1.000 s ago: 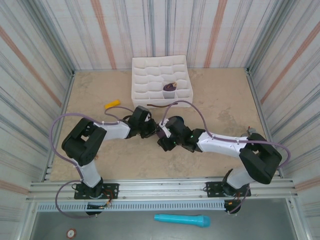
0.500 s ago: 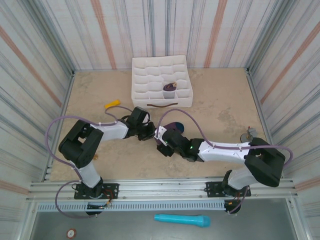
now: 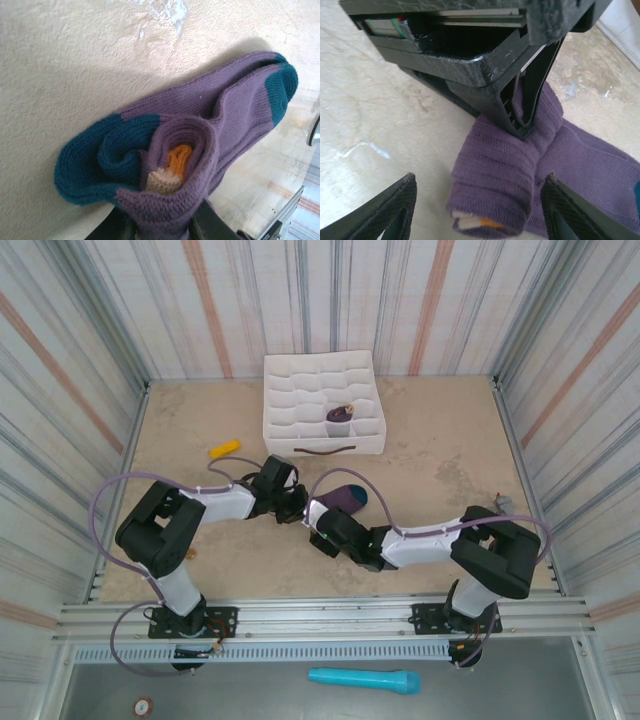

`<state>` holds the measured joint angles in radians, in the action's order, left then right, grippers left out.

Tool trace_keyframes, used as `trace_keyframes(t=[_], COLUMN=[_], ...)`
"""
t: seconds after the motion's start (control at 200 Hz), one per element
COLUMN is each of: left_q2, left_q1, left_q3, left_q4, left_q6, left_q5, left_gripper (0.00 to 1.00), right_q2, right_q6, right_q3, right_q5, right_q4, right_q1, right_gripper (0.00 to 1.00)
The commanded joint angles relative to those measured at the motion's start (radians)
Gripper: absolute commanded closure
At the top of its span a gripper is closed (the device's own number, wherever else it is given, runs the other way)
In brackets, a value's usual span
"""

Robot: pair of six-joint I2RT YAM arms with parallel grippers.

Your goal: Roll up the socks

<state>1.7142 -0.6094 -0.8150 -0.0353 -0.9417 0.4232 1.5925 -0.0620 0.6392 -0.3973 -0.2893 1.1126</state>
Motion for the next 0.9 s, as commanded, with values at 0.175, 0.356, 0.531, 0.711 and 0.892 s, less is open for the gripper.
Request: trace_keyframes(t=[0.175,0.356,0.531,0.711,0.892], left_q2=[-0.02,-0.017,-0.016,-0.026,-0.052], left_q1=[0.003,0.002,0.001,0.004,0.005], left_q3=[0.048,0.055,0.053,0.067,0.079], left_q4=[0.036,0.02,0.023,-0.002,-0.02], left_q6=[-0.044,-0.06,-0.06,-0.08,-0.09], left_q5=[0.002,0.008,0.01,0.013,0.009], left_gripper=[0.98,0.98,0.97,0.82,0.44], right_q2=[0.102,0.135,0.149,0.151,0.141], right_q6=[0.006,0.033,0.053,0.078,0.13], right_q3=[-0.013,-0.029,-0.033,-0.047,-0.093], right_q5=[-0.1,-0.117,-0.099,-0.032,0.099], right_q4=[-0.095,-0.117,-0.126,-0.134,-0.16], right_q1=[0.006,0.0,-0.009,-0.042,-0.112], right_gripper=[0.43,0.59,0.83,1.0,1.0])
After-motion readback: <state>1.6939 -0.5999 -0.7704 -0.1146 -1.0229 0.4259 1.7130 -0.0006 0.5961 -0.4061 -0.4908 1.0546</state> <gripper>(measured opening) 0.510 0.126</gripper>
